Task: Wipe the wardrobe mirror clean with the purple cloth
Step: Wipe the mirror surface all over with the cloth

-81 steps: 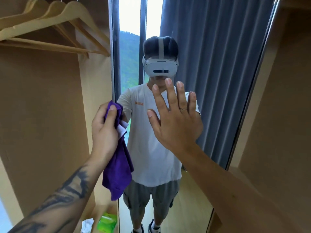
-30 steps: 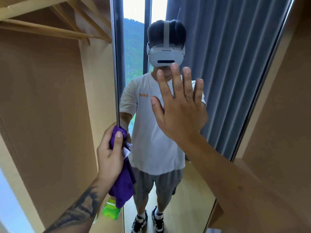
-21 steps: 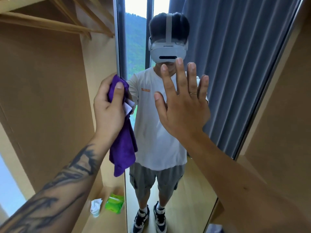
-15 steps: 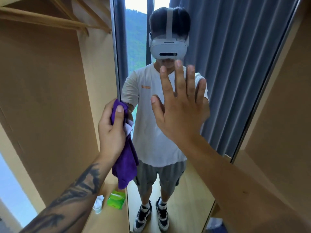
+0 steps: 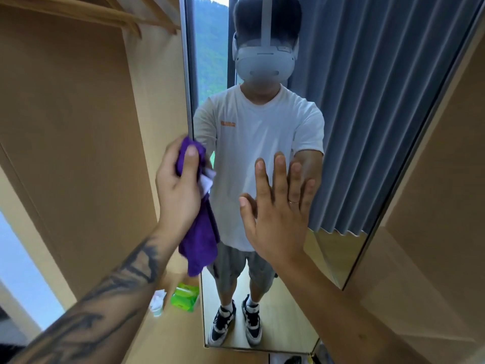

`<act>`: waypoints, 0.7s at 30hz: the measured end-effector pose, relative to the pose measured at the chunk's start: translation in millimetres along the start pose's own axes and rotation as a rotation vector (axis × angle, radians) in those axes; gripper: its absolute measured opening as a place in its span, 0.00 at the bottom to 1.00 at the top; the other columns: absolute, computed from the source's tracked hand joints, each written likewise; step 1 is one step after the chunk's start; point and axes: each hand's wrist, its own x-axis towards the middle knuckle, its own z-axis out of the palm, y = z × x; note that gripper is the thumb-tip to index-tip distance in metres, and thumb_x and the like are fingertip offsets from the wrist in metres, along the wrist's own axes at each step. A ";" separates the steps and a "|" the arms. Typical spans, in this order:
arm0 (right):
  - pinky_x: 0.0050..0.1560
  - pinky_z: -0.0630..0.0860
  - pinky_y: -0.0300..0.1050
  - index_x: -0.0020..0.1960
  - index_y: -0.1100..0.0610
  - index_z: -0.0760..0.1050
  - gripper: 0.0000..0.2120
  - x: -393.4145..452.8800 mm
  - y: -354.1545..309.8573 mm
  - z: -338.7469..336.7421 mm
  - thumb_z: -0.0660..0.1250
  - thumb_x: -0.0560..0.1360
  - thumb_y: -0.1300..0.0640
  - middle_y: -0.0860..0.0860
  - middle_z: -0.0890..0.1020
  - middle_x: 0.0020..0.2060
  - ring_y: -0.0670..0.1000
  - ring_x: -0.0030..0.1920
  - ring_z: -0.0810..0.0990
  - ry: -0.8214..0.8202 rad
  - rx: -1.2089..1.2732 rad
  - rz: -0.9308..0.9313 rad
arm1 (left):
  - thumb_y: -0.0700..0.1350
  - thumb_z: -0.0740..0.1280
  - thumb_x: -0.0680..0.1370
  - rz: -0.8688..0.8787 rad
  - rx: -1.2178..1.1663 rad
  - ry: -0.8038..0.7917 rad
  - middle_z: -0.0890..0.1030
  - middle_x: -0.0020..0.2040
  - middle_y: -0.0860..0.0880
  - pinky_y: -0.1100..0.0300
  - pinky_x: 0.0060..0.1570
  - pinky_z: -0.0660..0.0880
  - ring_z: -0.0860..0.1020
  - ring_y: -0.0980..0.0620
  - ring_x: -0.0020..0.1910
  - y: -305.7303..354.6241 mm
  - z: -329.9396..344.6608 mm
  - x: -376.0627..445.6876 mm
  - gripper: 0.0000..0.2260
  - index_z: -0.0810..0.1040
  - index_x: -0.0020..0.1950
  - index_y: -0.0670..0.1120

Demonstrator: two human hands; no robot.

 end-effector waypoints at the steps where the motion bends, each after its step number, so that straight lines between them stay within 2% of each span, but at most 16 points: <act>1: 0.81 0.44 0.67 0.85 0.52 0.54 0.34 -0.2 -1.5 1.0 0.58 0.84 0.39 0.56 0.51 0.84 0.62 0.84 0.49 0.006 0.003 0.012 | 0.47 0.61 0.87 0.016 -0.015 0.003 0.81 0.45 0.30 0.57 0.39 0.75 0.79 0.45 0.34 8.5 2.8 13.9 0.14 0.76 0.64 0.38; 4: 0.80 0.44 0.67 0.84 0.52 0.55 0.33 -1.2 -4.9 2.1 0.57 0.84 0.40 0.56 0.52 0.84 0.63 0.83 0.50 0.009 0.012 0.026 | 0.50 0.62 0.86 0.036 -0.035 0.013 0.82 0.47 0.32 0.54 0.40 0.74 0.79 0.44 0.35 14.9 5.4 29.6 0.13 0.76 0.66 0.44; 8: 0.80 0.45 0.69 0.84 0.53 0.56 0.33 -0.6 -7.0 0.6 0.57 0.84 0.41 0.57 0.54 0.84 0.64 0.83 0.51 -0.004 0.015 0.044 | 0.55 0.61 0.86 -0.024 0.019 0.036 0.84 0.43 0.40 0.53 0.42 0.76 0.82 0.47 0.36 -15.7 -0.9 -8.9 0.14 0.77 0.65 0.47; 12: 0.80 0.46 0.69 0.84 0.53 0.55 0.33 -0.5 -8.9 -0.6 0.57 0.84 0.41 0.58 0.54 0.83 0.64 0.83 0.53 -0.007 0.007 0.049 | 0.62 0.59 0.85 -0.165 0.092 -0.003 0.84 0.41 0.47 0.43 0.49 0.78 0.83 0.48 0.39 -57.1 -18.4 -60.6 0.14 0.77 0.61 0.55; 14: 0.80 0.47 0.69 0.84 0.53 0.55 0.33 -0.2 -9.0 -0.3 0.57 0.84 0.41 0.58 0.55 0.83 0.64 0.82 0.53 -0.007 0.006 0.051 | 0.61 0.58 0.85 -0.204 0.097 -0.021 0.85 0.43 0.51 0.45 0.51 0.78 0.84 0.49 0.43 -69.3 -24.7 -76.5 0.15 0.77 0.61 0.54; 17: 0.80 0.48 0.70 0.84 0.53 0.55 0.33 -0.8 -7.0 0.4 0.58 0.84 0.41 0.58 0.56 0.83 0.64 0.82 0.53 -0.001 0.004 0.049 | 0.59 0.58 0.86 -0.225 0.086 -0.014 0.85 0.43 0.51 0.47 0.51 0.77 0.83 0.48 0.42 -68.1 -23.0 -78.1 0.13 0.78 0.58 0.54; 19: 0.80 0.47 0.69 0.84 0.53 0.54 0.34 -1.5 -5.9 1.3 0.58 0.84 0.40 0.58 0.55 0.83 0.63 0.83 0.52 0.004 0.000 0.045 | 0.58 0.59 0.85 -0.197 0.071 -0.003 0.84 0.41 0.49 0.46 0.49 0.78 0.83 0.45 0.41 -55.9 -17.4 -66.6 0.12 0.78 0.56 0.53; 21: 0.80 0.46 0.69 0.84 0.52 0.53 0.34 -1.0 -7.0 2.3 0.58 0.84 0.40 0.58 0.55 0.83 0.63 0.83 0.52 0.008 -0.001 0.041 | 0.57 0.59 0.86 -0.121 0.060 0.017 0.83 0.38 0.49 0.53 0.45 0.78 0.84 0.47 0.38 -37.5 -10.6 -43.3 0.13 0.77 0.56 0.50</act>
